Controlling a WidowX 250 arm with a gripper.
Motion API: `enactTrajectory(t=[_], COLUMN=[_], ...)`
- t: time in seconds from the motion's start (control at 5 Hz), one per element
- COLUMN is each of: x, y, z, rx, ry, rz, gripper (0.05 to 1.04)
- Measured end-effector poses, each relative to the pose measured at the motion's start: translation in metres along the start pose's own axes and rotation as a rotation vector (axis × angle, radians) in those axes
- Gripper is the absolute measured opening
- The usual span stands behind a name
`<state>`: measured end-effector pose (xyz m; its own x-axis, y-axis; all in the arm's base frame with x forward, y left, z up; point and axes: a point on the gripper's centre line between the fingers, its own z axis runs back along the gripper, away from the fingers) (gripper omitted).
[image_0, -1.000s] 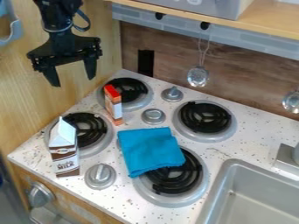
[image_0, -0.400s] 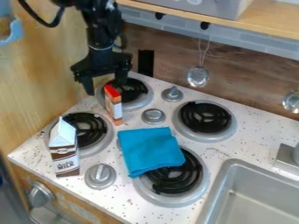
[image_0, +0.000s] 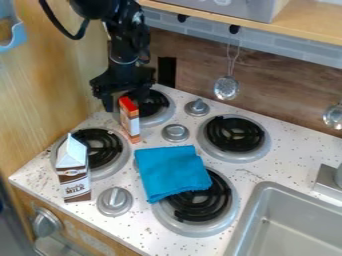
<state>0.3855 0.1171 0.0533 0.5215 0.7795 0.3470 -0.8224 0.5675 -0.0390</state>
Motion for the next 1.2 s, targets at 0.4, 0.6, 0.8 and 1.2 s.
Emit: enactTrajectory(t=[0.4,0.6,0.8,1.2], x=[0.016,0.017,0.020,0.025], y=[0.001,-0.003,-0.007,-0.010], z=[-0.020,-0.028,-0.039,-0.040], rx=[0.031,0.042,0.064,0.072], ry=[-0.003,0.007,0.022,0.019], rz=[0.035,0.039,0.061,0.110], gripper=[1.000,1.000,0.964,0.402])
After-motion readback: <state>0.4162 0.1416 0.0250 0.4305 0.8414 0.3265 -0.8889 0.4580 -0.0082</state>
